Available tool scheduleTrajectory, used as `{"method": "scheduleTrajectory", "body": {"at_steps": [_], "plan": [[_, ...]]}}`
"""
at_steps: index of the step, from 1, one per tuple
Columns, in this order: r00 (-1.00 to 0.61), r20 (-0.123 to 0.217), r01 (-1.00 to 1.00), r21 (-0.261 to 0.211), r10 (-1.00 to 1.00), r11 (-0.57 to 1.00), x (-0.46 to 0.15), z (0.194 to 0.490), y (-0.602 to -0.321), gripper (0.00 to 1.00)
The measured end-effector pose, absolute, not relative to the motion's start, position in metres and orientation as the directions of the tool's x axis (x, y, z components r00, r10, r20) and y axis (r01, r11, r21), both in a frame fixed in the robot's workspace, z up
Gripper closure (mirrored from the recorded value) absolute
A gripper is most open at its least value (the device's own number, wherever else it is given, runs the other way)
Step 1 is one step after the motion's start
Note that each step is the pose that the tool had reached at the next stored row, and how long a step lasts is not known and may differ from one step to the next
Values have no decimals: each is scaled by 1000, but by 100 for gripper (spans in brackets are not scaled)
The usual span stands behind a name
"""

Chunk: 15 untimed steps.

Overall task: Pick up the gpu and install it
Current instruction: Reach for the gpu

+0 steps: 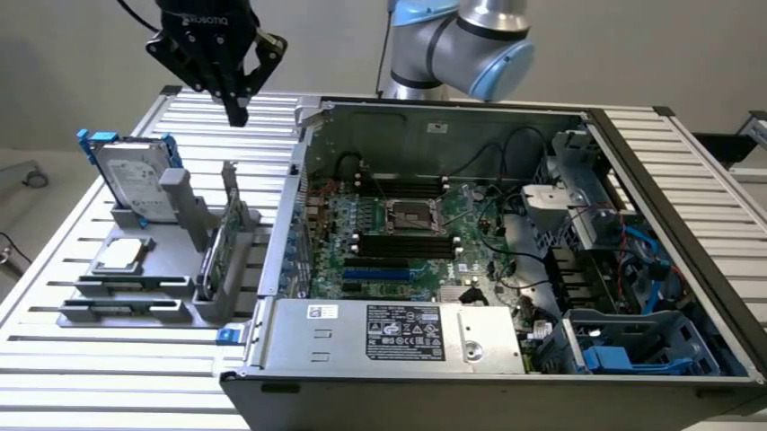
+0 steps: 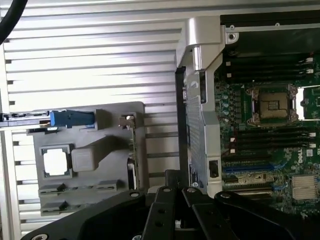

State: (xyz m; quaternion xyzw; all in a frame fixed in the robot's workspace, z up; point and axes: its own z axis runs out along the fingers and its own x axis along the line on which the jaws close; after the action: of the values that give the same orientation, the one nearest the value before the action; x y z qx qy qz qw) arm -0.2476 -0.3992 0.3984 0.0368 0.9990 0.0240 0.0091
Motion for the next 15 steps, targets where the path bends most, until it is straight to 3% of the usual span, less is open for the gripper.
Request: {"method": "scheduleTrajectory", "body": {"at_steps": [15], "plan": [[-997, -6, 70, 48, 71, 996, -280, 376, -410, 89]]}}
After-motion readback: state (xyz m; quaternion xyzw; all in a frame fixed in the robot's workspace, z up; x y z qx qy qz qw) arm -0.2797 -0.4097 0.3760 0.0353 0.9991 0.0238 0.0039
